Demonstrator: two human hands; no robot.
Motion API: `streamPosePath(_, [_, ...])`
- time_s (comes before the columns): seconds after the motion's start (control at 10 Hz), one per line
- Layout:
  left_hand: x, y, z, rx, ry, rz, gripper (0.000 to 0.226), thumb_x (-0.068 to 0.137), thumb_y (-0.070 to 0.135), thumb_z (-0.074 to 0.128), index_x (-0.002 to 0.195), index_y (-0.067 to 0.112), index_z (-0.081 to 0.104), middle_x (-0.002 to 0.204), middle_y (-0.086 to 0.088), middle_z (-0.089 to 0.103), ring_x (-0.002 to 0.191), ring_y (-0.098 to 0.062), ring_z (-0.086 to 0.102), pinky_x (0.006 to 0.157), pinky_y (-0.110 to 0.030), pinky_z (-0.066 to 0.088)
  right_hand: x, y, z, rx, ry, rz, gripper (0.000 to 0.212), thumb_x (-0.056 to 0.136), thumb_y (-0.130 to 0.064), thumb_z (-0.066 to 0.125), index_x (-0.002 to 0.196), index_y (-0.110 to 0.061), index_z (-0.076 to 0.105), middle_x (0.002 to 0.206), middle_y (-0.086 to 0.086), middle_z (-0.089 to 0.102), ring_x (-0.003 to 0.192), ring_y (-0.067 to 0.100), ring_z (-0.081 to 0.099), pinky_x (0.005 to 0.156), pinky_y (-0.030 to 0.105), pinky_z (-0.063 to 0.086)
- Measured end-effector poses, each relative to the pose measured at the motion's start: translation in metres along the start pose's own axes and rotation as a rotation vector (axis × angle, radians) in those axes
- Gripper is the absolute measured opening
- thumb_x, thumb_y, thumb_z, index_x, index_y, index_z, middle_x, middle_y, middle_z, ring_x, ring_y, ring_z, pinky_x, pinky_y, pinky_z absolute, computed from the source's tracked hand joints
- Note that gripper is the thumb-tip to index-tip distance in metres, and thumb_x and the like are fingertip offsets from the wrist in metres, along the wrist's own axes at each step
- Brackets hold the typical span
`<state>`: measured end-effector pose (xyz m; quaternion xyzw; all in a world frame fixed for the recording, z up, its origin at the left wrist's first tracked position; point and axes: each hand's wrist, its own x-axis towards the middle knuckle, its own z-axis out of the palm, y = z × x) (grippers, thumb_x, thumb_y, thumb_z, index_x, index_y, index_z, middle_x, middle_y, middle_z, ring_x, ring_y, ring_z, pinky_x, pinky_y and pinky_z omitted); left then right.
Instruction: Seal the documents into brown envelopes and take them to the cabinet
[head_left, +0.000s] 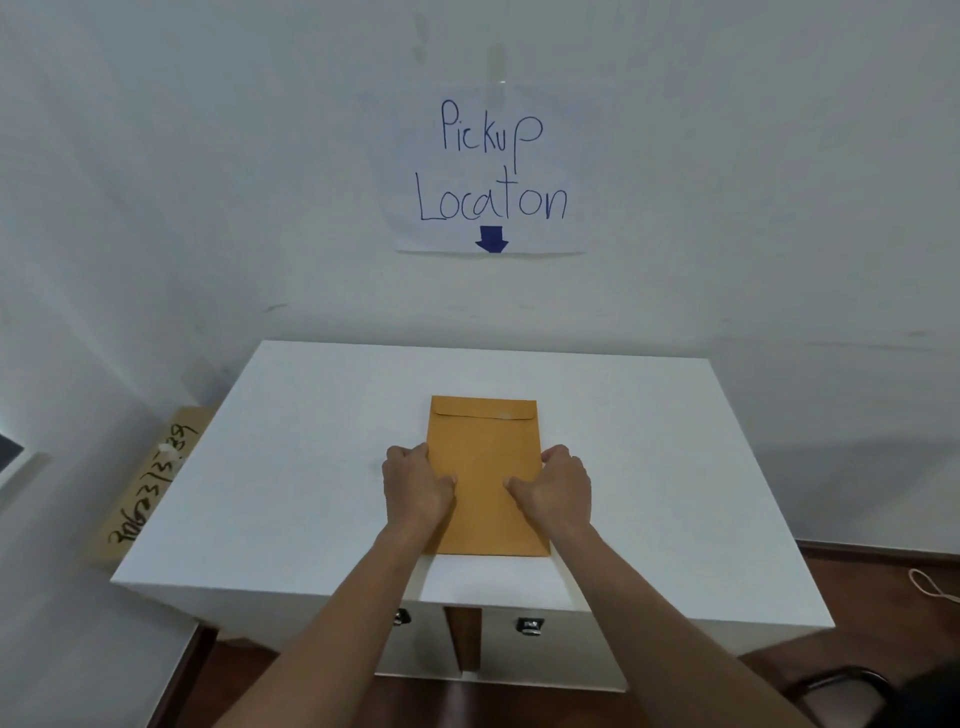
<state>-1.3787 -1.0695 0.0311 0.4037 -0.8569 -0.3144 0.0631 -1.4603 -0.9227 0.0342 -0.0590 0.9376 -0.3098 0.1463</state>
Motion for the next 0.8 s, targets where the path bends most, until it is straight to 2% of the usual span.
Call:
streamPosePath(0.1, [-0.001, 0.001, -0.001, 0.054, -0.001, 0.03, 0.054, 0.086, 0.031, 0.069, 0.133, 0.011, 0.05, 0.129, -0.012, 0.045, 0.119, -0.027, 0.045, 0.097, -0.035, 0.043, 0.003, -0.001, 0.001, -0.041, -0.009, -0.01, 0.064, 0.074, -0.042, 0.075, 0.122, -0.013, 0.044, 0.118, 0.008, 0.051, 0.108, 0.028, 0.054, 0.079, 0.033, 0.047])
streamPosePath(0.2, [-0.011, -0.001, 0.0, 0.106, 0.037, 0.161, 0.06, 0.088, 0.037, 0.062, 0.14, 0.016, 0.04, 0.141, -0.01, 0.038, 0.125, -0.027, 0.041, 0.1, -0.037, 0.042, 0.005, -0.001, 0.002, -0.055, -0.011, -0.032, 0.061, 0.076, -0.04, 0.074, 0.122, -0.015, 0.043, 0.116, 0.007, 0.05, 0.106, 0.028, 0.054, 0.074, 0.031, 0.044])
streamPosePath(0.3, [-0.027, -0.009, 0.008, 0.197, 0.058, 0.342, 0.069, 0.091, 0.06, 0.045, 0.144, 0.018, 0.034, 0.157, -0.007, 0.025, 0.142, -0.025, 0.025, 0.113, -0.041, 0.029, 0.005, -0.003, 0.0, -0.066, -0.014, -0.018, 0.049, 0.075, -0.041, 0.074, 0.111, -0.018, 0.051, 0.111, 0.005, 0.051, 0.101, 0.025, 0.056, 0.072, 0.028, 0.044])
streamPosePath(0.4, [-0.039, -0.02, 0.018, 0.251, -0.002, 0.359, 0.096, 0.082, 0.083, 0.028, 0.154, 0.02, 0.016, 0.163, -0.002, 0.007, 0.15, -0.02, 0.004, 0.121, -0.043, 0.012, 0.008, -0.002, 0.001, -0.05, -0.021, -0.001, 0.043, 0.074, -0.04, 0.075, 0.105, -0.019, 0.055, 0.109, 0.004, 0.051, 0.097, 0.023, 0.057, 0.071, 0.028, 0.045])
streamPosePath(0.5, [-0.039, -0.029, 0.022, 0.35, -0.025, 0.372, 0.113, 0.072, 0.093, 0.023, 0.156, 0.02, 0.005, 0.164, 0.001, -0.001, 0.15, -0.016, -0.005, 0.122, -0.044, 0.002, 0.008, -0.004, 0.002, -0.067, -0.016, -0.005, 0.044, 0.073, -0.041, 0.075, 0.105, -0.018, 0.055, 0.108, 0.004, 0.052, 0.096, 0.023, 0.058, 0.073, 0.028, 0.046])
streamPosePath(0.7, [-0.038, -0.029, 0.022, 0.399, -0.029, 0.369, 0.117, 0.069, 0.096, 0.02, 0.156, 0.018, 0.009, 0.164, -0.001, 0.0, 0.15, -0.016, -0.004, 0.122, -0.045, 0.001, 0.003, -0.004, -0.002, -0.031, -0.045, -0.015, 0.039, 0.072, -0.037, 0.075, 0.102, -0.022, 0.056, 0.105, 0.001, 0.047, 0.099, 0.023, 0.057, 0.071, 0.028, 0.046])
streamPosePath(0.8, [-0.042, -0.027, 0.023, 0.413, -0.058, 0.366, 0.119, 0.068, 0.096, 0.019, 0.155, 0.017, 0.007, 0.164, -0.001, -0.002, 0.15, -0.017, -0.005, 0.122, -0.045, -0.001, 0.002, -0.011, -0.025, 0.17, 0.068, -0.08, 0.033, 0.072, -0.033, 0.078, 0.099, -0.022, 0.062, 0.109, 0.003, 0.053, 0.092, 0.016, 0.057, 0.07, 0.021, 0.04])
